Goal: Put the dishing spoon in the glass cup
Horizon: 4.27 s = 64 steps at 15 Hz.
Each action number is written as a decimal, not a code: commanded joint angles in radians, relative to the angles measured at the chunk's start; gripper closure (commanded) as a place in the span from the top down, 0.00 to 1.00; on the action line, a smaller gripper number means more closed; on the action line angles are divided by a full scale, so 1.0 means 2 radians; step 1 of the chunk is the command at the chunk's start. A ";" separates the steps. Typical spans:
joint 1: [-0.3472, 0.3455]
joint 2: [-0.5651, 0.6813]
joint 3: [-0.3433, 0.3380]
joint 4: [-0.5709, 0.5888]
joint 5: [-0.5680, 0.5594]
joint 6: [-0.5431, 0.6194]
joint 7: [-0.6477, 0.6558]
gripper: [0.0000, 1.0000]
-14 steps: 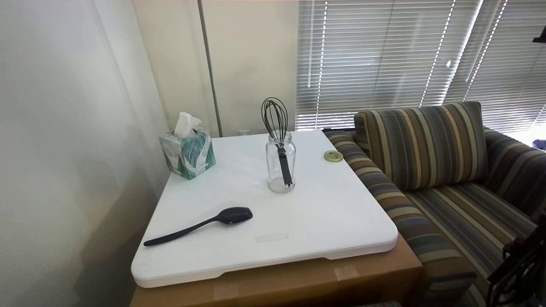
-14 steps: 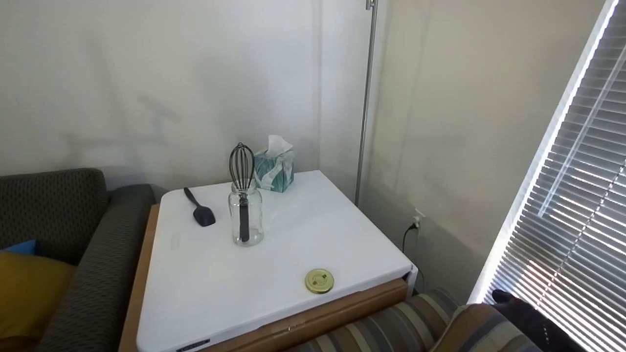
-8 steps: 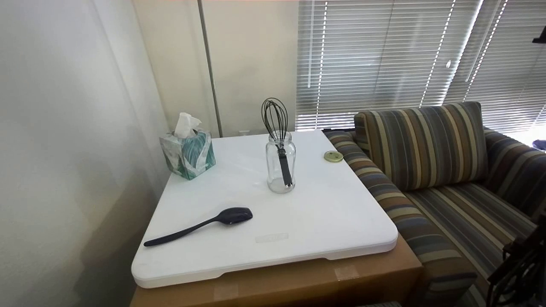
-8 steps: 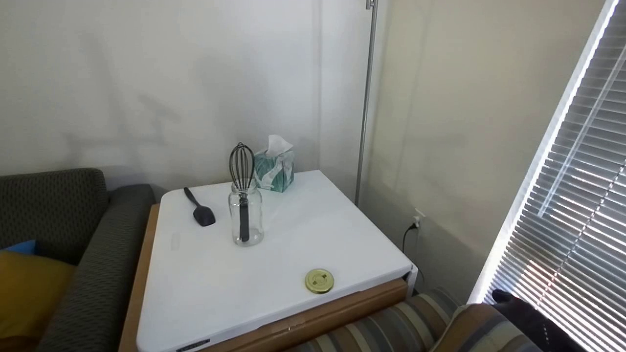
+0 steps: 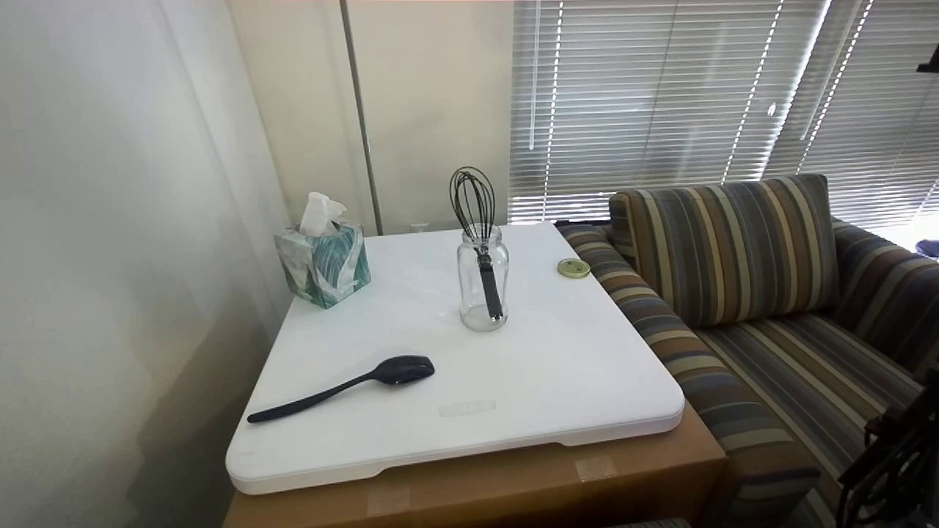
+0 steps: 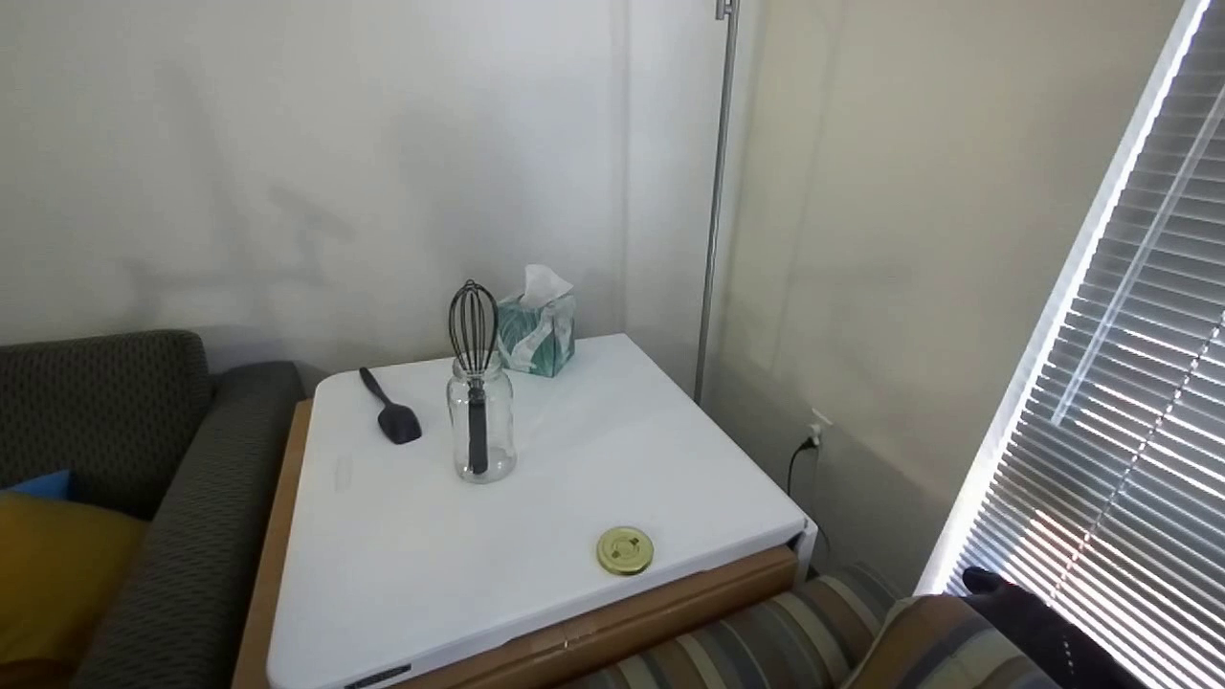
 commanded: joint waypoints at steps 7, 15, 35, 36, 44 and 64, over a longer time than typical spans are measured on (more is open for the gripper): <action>0.084 0.154 -0.011 0.026 0.077 0.075 -0.062 1.00; 0.126 0.250 0.014 0.055 0.158 0.110 -0.154 1.00; 0.169 0.402 0.142 0.062 0.207 0.351 -0.296 1.00; 0.168 0.408 0.149 0.064 0.207 0.355 -0.303 1.00; 0.161 0.463 0.192 0.094 0.198 0.368 -0.342 1.00; 0.149 0.561 0.201 0.141 0.079 0.382 -0.227 1.00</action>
